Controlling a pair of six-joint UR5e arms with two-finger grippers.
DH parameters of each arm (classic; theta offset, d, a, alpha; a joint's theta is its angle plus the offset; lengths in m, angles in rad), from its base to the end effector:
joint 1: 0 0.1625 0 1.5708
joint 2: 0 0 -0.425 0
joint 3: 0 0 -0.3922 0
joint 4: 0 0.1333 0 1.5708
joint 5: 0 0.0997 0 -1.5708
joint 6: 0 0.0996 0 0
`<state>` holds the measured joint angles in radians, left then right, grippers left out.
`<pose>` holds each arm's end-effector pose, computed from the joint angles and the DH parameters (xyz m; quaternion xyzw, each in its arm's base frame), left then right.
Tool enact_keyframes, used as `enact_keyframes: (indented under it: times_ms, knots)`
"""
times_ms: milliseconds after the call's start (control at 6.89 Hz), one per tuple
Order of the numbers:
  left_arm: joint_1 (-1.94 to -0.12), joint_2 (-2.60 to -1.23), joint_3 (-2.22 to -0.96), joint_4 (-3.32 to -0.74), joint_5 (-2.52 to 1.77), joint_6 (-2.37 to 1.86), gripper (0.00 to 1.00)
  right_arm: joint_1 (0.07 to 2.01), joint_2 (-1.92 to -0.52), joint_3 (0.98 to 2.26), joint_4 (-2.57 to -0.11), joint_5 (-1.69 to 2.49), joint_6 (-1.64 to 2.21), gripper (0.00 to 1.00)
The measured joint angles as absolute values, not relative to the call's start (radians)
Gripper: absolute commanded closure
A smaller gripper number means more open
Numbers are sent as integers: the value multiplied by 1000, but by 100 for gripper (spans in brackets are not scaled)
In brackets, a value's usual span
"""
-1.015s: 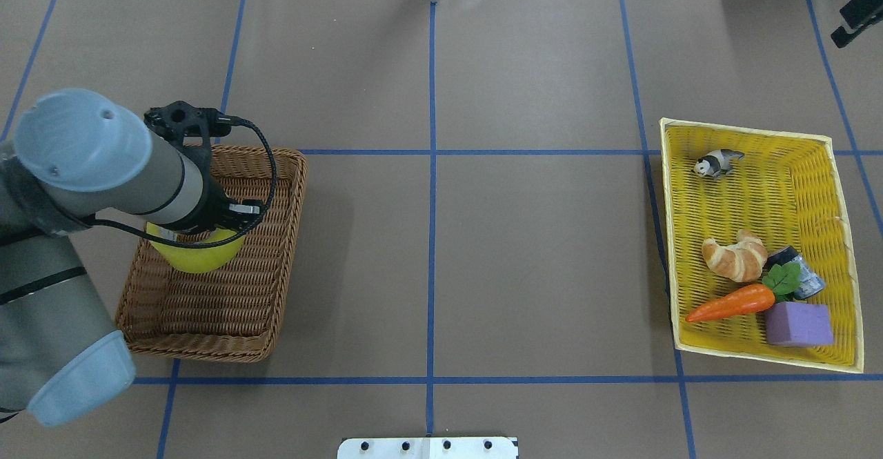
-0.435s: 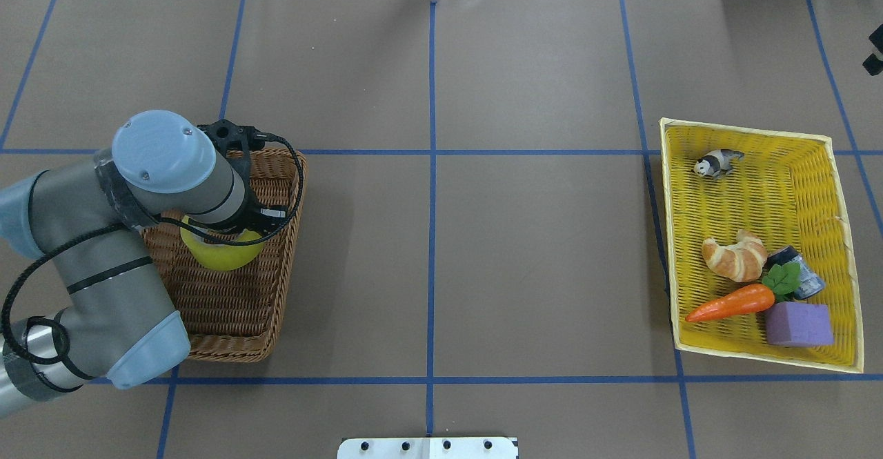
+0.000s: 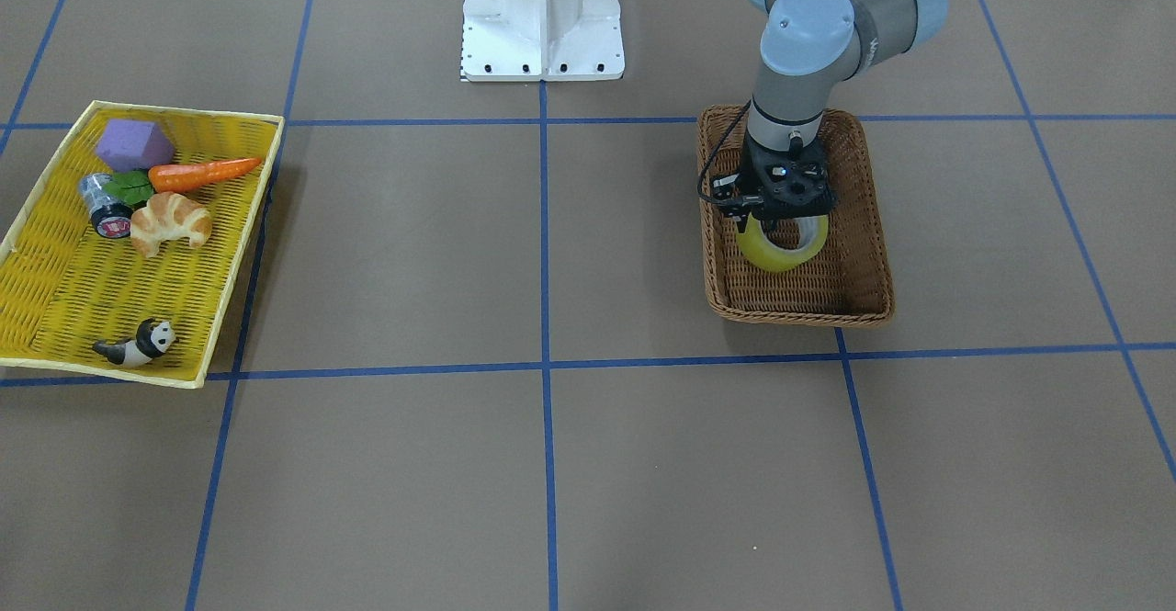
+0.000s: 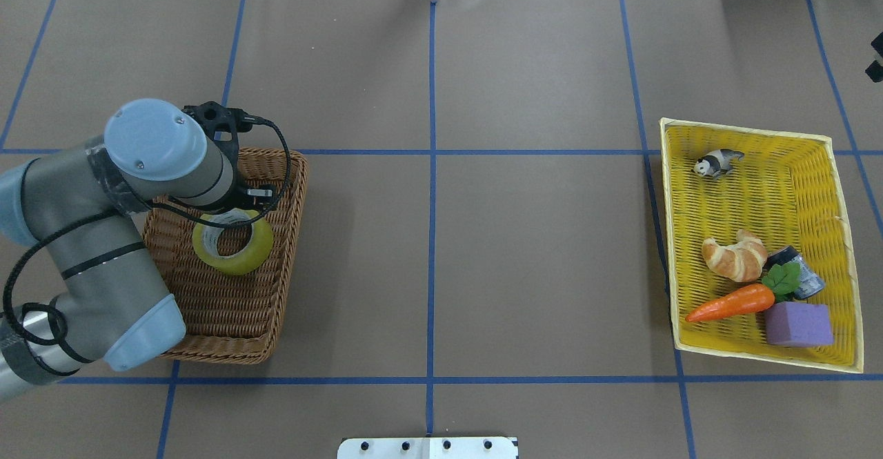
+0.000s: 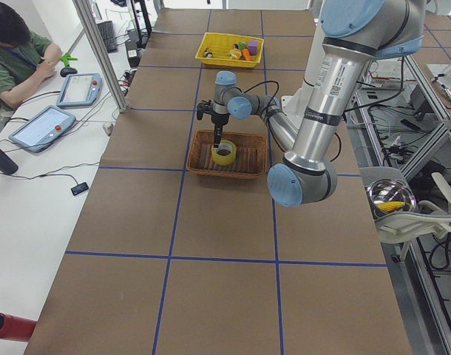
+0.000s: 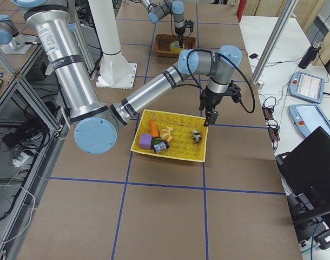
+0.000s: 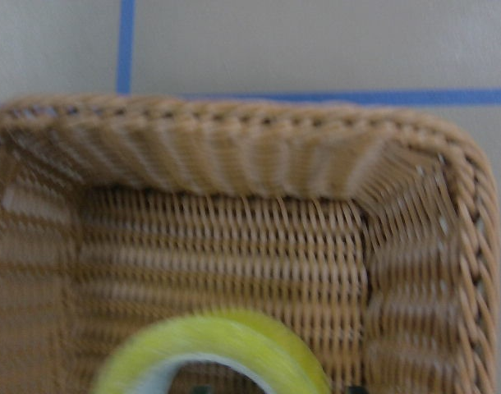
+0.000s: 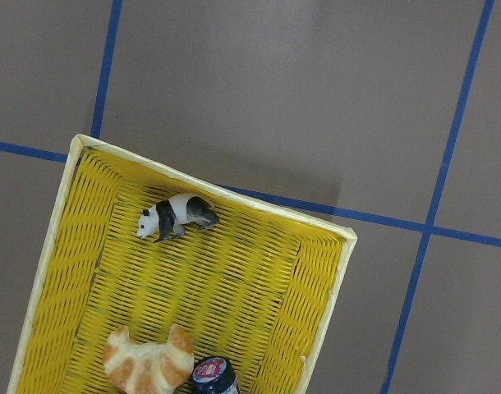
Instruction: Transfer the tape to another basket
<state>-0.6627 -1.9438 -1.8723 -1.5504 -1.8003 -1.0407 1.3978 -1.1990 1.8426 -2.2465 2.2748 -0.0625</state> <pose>0.4044 -0.4560 0.3296 0.0895 0.3249 -0.0256 0.9411 -0.0295 -0.5688 0.4022 -0.0341 -0.3434 -0.1048 0.9327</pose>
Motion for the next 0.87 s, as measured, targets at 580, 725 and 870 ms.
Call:
enact_keyframes:
  times_ms: [580,725,870]
  knots:
    - [-976,-1865,-1875,-1514,-1971,-613,2,1411,-1288,1846,-2181,2273,-71,0]
    - [-1074,-1811,-1872,-1519,-2018,-519,2,1415,-1307,1832,-2138,2274,-82,0]
    - [-1185,-1766,-1858,-1518,-2076,-441,2,1422,-1315,1815,-2109,2273,-95,0]
